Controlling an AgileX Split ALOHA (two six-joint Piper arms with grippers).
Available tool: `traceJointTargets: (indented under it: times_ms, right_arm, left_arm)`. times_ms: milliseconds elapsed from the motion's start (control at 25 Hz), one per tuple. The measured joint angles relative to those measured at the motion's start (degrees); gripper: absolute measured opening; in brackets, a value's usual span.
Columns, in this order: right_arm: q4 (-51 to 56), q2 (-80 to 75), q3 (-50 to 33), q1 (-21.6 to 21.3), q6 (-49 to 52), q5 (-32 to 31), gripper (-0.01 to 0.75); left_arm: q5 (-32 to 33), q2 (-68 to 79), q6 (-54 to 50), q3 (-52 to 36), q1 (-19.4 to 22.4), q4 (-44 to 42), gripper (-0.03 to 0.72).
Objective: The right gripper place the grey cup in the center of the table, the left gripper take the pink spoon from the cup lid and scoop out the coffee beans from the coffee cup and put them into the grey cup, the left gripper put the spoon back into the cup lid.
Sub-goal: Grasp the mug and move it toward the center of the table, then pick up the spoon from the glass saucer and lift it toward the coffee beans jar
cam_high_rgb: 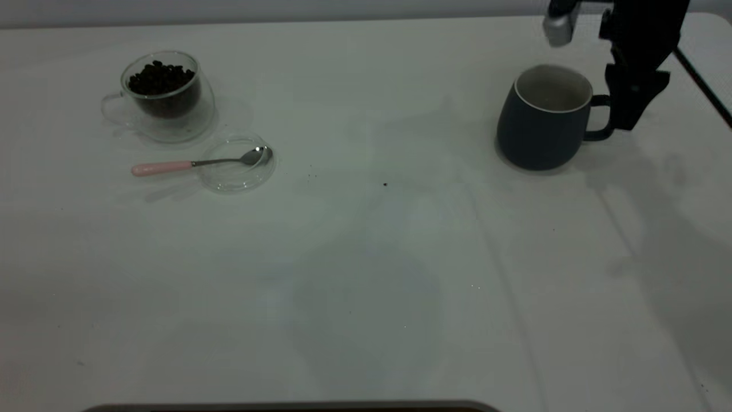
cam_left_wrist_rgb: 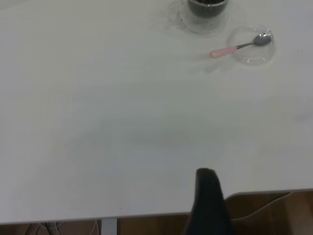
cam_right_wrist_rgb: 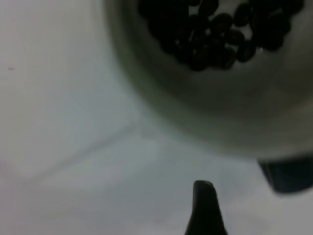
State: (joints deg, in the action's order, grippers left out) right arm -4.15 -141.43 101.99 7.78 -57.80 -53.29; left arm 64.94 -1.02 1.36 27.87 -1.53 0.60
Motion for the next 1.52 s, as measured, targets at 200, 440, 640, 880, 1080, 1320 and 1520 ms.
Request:
traceJointTargets:
  times_ms: [200,440,640,880,1080,1320,1520]
  right_arm:
    - [0.32,-0.37,0.25,0.17,-4.71,3.54,0.591]
    - [4.15,-0.40,0.39,2.57,-9.53,4.67,0.591]
    - [7.84,-0.40,0.45,8.16,-10.28,6.18,0.591]
    - [13.40,-0.50,0.44,16.48,-10.33,12.07,0.591]
    - [18.41,-0.61,0.44,21.73,-9.50,17.35,0.591]
    - [17.42,7.63,0.44,22.68,3.42,10.25,0.591]
    - [13.17,24.31,0.44,22.55,19.12,-6.65,0.591]
  left_arm:
    - [0.00,0.00,-0.07,0.00,0.00,0.00,0.589]
    - [0.00,0.00,-0.07,0.00,0.00,0.00,0.589]
    - [0.00,0.00,-0.07,0.00,0.00,0.00,0.589]
    - [0.00,0.00,-0.07,0.00,0.00,0.00,0.589]
    - [0.00,0.00,-0.07,0.00,0.00,0.00,0.589]
    - [0.00,0.00,-0.02,0.00,0.00,0.00,0.589]
    - [0.00,0.00,-0.02,0.00,0.00,0.00,0.589]
